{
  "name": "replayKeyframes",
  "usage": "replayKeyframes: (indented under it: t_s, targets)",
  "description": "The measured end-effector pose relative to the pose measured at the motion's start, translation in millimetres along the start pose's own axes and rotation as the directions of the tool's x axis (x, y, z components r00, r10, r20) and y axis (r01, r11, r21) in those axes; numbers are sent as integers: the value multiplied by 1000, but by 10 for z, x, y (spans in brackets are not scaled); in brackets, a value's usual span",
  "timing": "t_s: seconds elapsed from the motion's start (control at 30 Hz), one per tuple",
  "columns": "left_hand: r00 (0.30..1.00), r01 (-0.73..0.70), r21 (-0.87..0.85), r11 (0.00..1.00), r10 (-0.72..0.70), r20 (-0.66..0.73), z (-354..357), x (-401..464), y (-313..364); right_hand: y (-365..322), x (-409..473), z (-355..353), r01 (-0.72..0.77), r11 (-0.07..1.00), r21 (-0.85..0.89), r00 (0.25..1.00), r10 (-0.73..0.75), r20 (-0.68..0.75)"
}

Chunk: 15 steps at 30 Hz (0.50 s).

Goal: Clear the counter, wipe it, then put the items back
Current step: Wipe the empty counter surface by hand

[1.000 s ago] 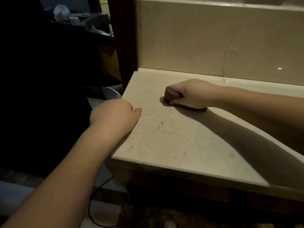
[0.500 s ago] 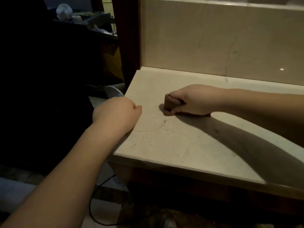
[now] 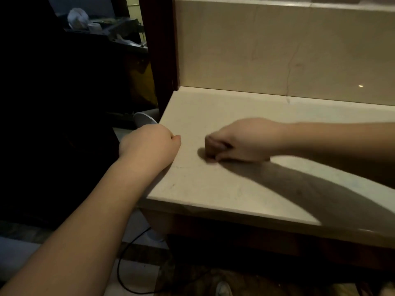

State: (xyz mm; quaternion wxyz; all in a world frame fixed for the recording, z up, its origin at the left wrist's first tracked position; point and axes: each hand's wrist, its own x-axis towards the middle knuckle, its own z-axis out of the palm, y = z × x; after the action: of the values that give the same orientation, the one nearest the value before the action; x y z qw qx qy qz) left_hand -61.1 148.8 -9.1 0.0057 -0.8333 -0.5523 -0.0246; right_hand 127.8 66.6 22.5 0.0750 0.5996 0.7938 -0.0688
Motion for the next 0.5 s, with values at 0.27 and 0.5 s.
replayKeyframes:
  t_s: [0.27, 0.5]
  targets:
    - [1000, 13, 0, 1000, -13, -8, 8, -21, 18, 26, 31, -33, -45, 997, 60, 997, 49, -61]
    - [997, -71, 138, 988, 67, 32, -6, -29, 34, -88, -49, -40, -78, 995, 56, 997, 78, 4]
